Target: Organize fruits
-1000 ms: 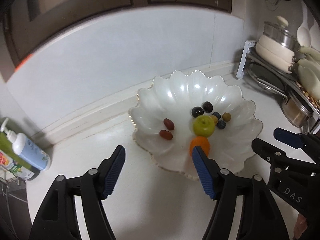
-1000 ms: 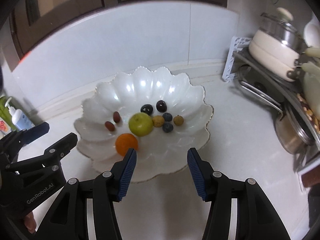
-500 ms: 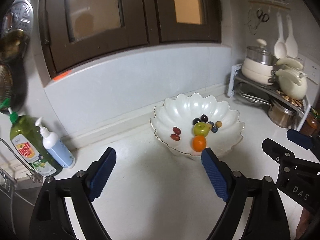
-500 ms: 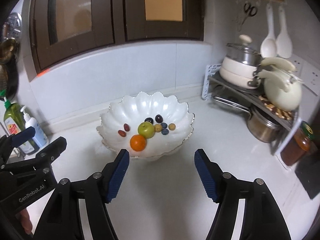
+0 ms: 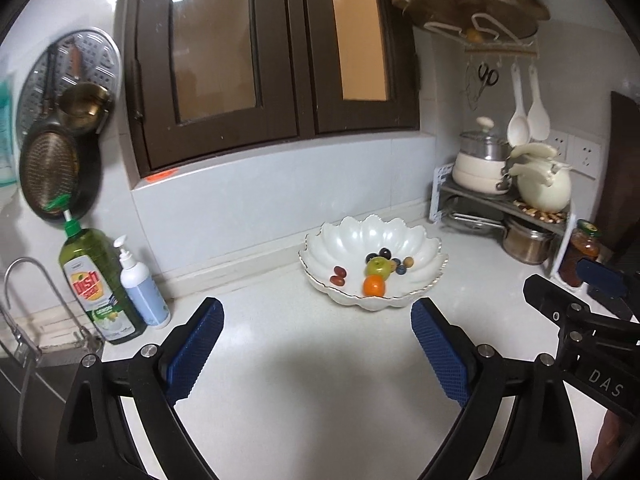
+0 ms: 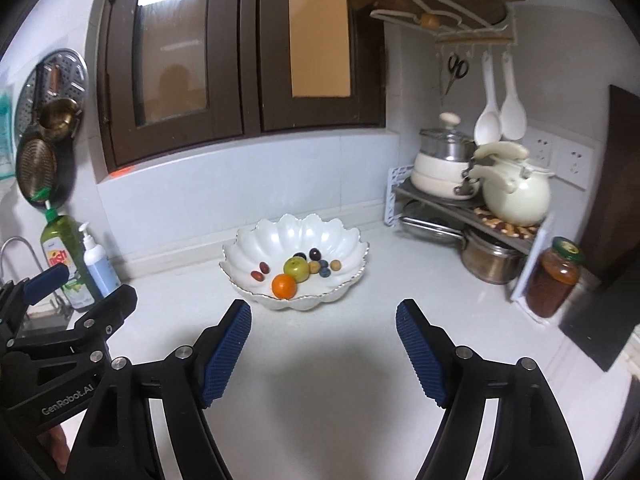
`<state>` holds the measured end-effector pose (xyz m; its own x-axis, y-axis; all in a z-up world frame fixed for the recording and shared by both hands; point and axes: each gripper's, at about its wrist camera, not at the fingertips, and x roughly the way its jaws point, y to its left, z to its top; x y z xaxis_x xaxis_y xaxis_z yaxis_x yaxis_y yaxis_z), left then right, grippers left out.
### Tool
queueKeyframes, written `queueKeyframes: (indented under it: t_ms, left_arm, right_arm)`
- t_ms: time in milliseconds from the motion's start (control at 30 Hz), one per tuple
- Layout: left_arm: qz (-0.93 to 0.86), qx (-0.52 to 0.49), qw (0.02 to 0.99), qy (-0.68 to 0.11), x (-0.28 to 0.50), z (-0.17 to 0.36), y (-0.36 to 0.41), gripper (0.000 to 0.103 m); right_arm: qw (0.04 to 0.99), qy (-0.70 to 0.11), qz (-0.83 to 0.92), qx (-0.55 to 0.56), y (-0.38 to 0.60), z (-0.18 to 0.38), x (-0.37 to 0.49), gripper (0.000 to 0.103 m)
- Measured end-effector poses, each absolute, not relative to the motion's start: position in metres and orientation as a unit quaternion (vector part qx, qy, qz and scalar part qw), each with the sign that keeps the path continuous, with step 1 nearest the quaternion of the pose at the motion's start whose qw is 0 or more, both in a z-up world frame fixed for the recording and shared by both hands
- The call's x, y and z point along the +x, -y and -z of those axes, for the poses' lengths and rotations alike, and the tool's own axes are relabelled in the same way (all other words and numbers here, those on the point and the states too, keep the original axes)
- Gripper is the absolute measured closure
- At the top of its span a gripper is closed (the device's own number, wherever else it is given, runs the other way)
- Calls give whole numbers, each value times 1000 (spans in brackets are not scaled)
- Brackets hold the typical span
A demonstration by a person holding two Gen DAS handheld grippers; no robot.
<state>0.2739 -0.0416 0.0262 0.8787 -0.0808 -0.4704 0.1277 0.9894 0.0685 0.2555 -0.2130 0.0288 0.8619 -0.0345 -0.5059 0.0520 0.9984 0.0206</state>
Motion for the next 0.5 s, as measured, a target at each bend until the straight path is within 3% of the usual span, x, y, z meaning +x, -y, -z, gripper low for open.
queueKeyframes:
  t_ms: [500]
  left_arm:
    - [31, 45, 976, -209, 118, -45, 54, 3]
  right_arm:
    - [973, -230, 13, 7, 232, -47, 105, 18]
